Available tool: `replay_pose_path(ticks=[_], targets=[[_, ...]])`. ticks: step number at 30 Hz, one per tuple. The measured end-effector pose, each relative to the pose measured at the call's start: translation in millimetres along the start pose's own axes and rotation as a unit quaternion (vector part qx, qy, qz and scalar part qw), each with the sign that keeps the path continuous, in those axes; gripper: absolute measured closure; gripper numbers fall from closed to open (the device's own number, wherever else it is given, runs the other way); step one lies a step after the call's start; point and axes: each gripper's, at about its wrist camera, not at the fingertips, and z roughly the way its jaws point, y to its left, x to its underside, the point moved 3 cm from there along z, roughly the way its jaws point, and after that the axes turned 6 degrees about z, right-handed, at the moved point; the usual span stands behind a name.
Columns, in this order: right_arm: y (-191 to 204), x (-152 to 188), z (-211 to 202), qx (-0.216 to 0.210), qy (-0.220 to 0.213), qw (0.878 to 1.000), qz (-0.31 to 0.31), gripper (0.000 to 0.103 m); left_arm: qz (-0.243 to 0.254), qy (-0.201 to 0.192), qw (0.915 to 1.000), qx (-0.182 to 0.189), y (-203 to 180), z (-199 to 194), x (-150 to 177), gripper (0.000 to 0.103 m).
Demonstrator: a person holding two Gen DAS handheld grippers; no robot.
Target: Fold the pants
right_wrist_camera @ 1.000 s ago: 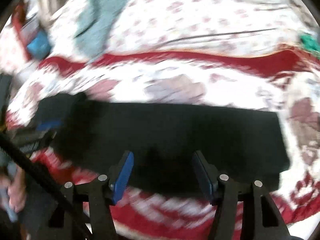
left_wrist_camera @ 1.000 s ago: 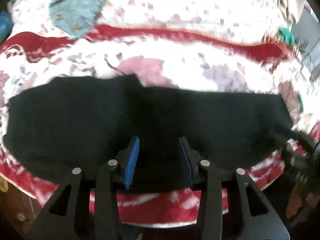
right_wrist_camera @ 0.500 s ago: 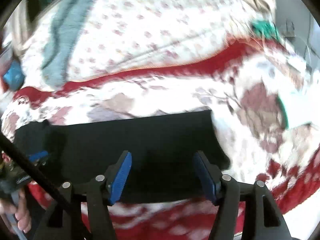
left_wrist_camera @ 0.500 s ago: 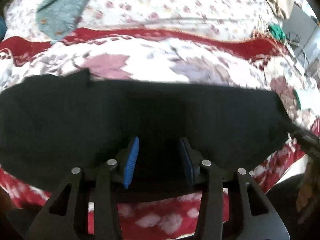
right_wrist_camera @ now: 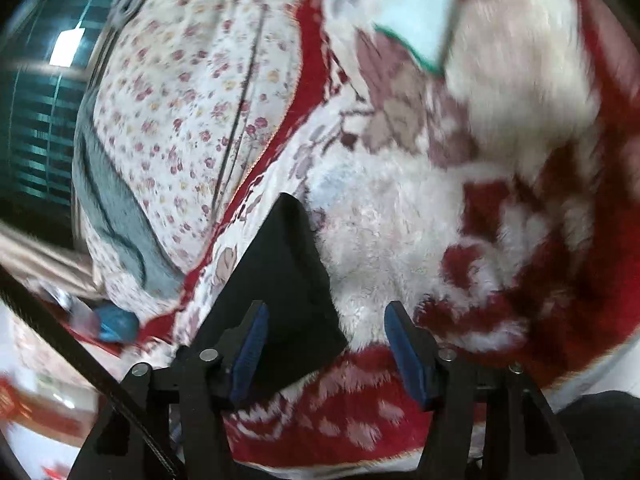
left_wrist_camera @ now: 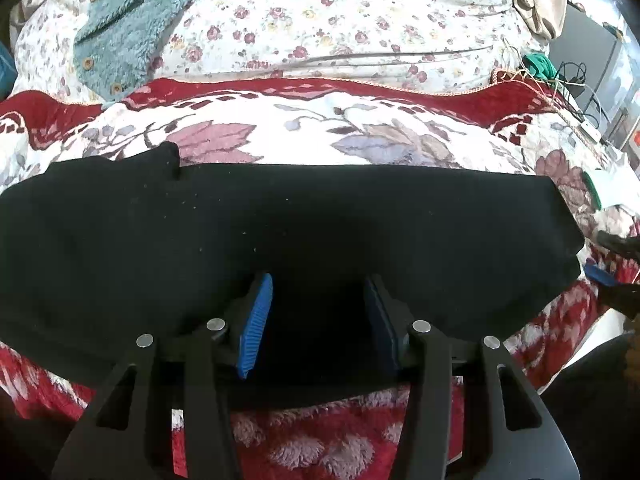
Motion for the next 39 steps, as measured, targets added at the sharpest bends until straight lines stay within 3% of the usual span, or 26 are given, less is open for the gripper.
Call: replay_pose_path(ticks=[4,5,9,11,16,18,22,27,30,33,35,37,39], targets=[[-4,-7,35,-0.02,0.01,1.0,0.011,0.075,0.001,-0.002,1.0,0.0,0,-1,1,0.055],[-2,-7,37,-0.037,0.017,0.999,0.013,0.077,0.002,-0.002,1.0,-0.001,0,-1,1,0.055],[4,-7,50,-0.037,0.019,0.999,-0.003,0.082,0.005,-0.003,1.0,-0.004,0,-2,2,0.055],[9,-8,51,-0.024,0.007,0.999,-0.028,0.097,0.004,-0.004,1.0,-0.001,1,-3,2,0.055],[40,9,20,-0.006,-0.046,0.993,-0.106,0.099,-0.039,-0.005,0.9988,0.03,13,-8,1,0.055],[58,21,1,-0.024,-0.052,0.99,-0.126,0.099,-0.067,-0.005,0.9966,0.049,21,-9,1,0.055],[64,32,-16,-0.059,-0.042,0.991,-0.109,0.099,-0.091,-0.014,0.9939,0.061,27,-16,-2,0.055],[-5,19,27,0.025,0.014,0.999,-0.019,0.099,-0.08,-0.046,0.9936,0.066,23,-30,-4,0.055],[-8,21,29,0.042,0.013,0.999,-0.024,0.099,-0.078,-0.07,0.9917,0.074,25,-40,-7,0.055],[11,13,23,0.081,-0.014,0.995,-0.065,0.099,-0.091,-0.066,0.9906,0.079,30,-37,-9,0.055],[39,9,5,0.051,-0.051,0.992,-0.106,0.099,-0.102,-0.053,0.9903,0.078,33,-31,-7,0.055],[76,8,-22,0.011,-0.103,0.978,-0.181,0.099,-0.122,-0.035,0.9882,0.085,39,-24,-5,0.055],[82,4,-22,0.022,-0.104,0.974,-0.202,0.099,-0.146,-0.022,0.9844,0.095,44,-19,-3,0.055]])
